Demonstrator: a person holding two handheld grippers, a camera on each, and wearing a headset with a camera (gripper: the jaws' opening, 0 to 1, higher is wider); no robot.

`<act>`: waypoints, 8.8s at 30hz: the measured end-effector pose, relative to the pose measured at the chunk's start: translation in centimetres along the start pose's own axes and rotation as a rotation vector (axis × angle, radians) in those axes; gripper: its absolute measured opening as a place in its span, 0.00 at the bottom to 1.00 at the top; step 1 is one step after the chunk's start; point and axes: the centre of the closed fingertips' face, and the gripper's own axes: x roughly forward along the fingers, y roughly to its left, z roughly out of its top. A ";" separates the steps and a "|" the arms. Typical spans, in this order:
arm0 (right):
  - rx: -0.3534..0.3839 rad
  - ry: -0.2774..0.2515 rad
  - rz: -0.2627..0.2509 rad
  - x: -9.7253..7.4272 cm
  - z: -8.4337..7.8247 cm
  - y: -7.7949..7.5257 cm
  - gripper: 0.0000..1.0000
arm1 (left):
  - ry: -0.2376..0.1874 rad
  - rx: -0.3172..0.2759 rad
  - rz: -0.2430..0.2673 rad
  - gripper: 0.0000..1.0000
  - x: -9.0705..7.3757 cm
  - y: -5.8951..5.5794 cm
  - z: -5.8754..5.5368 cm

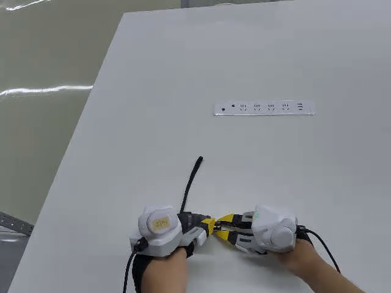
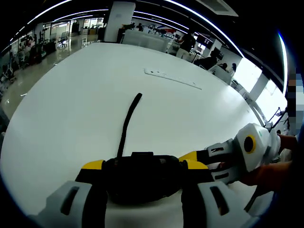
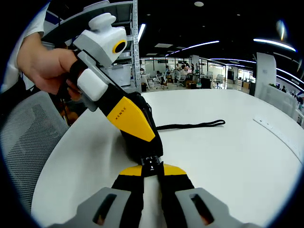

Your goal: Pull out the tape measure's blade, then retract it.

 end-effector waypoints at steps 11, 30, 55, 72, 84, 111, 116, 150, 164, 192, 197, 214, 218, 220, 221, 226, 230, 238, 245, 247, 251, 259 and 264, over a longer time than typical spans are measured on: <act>-0.012 0.000 0.002 0.7 0.1 -0.3 0.11 | 0.002 -0.011 0.001 0.60 0.0 0.2 0.1; 0.001 -0.006 0.018 0.7 0.3 -0.4 0.15 | 0.000 -0.009 -0.003 0.61 0.0 0.4 0.1; -0.011 -0.016 0.037 0.4 0.1 -0.1 0.14 | -0.001 -0.004 -0.008 0.61 0.1 0.4 0.1; -0.059 0.003 0.052 0.6 0.2 0.2 0.11 | -0.001 -0.001 -0.007 0.60 0.0 0.4 0.1; -0.031 0.009 0.048 0.5 0.2 0.1 0.13 | -0.014 0.004 -0.009 0.62 0.0 0.3 0.1; 0.017 0.026 0.010 0.4 0.3 0.4 0.24 | -0.011 0.098 -0.037 0.65 -0.3 0.4 0.2; 0.027 0.023 0.002 0.3 0.2 0.6 0.29 | -0.017 0.113 -0.053 0.68 -0.6 0.3 0.2; 0.090 -0.021 -0.103 -1.8 0.9 0.3 0.38 | -0.080 0.214 -0.163 0.76 -1.6 -0.8 0.1; 0.124 -0.039 -0.167 -3.9 1.0 0.8 0.41 | -0.081 0.281 -0.204 0.76 -2.6 -0.2 -0.8; 0.177 -0.069 -0.291 -8.1 1.2 1.4 0.45 | -0.136 0.344 -0.304 0.79 -5.4 0.8 -0.8; 0.190 -0.078 -0.311 -8.9 1.3 1.4 0.46 | -0.141 0.346 -0.315 0.79 -5.7 1.0 -0.9; 0.202 -0.094 -0.355 -11.4 1.2 2.2 0.49 | -0.161 0.328 -0.339 0.81 -7.6 2.1 -1.9; 0.206 -0.091 -0.366 -12.2 0.9 2.4 0.50 | -0.158 0.333 -0.352 0.81 -8.0 2.2 -2.2; 0.205 -0.090 -0.369 -12.5 0.8 2.5 0.51 | -0.162 0.322 -0.363 0.81 -8.3 2.3 -2.4; 0.207 -0.090 -0.368 -12.7 0.8 2.5 0.51 | -0.163 0.320 -0.366 0.81 -8.4 2.4 -2.4; 0.205 -0.097 -0.377 -13.5 1.2 2.8 0.53 | -0.156 0.337 -0.376 0.81 -9.0 2.8 -2.9; 0.206 -0.086 -0.382 -14.1 0.7 3.1 0.53 | -0.156 0.334 -0.377 0.81 -9.5 3.2 -2.9; 0.218 -0.081 -0.399 -15.3 0.5 3.6 0.56 | -0.149 0.328 -0.387 0.81 -10.1 3.8 -3.2; 0.219 -0.086 -0.413 -16.0 0.7 4.1 0.57 | -0.151 0.311 -0.385 0.81 -10.8 4.7 -3.4; 0.221 -0.085 -0.417 -16.2 0.6 4.1 0.58 | -0.152 0.306 -0.382 0.81 -10.8 5.1 -3.5; 0.229 -0.082 -0.424 -16.6 0.4 4.4 0.59 | -0.152 0.292 -0.383 0.81 -11.1 5.4 -3.6; 0.232 -0.081 -0.433 -17.4 0.1 4.9 0.60 | -0.157 0.284 -0.389 0.82 -11.9 5.8 -3.9; 0.238 -0.074 -0.435 -17.8 -0.4 5.3 0.60 | -0.158 0.269 -0.391 0.83 -12.3 5.9 -4.2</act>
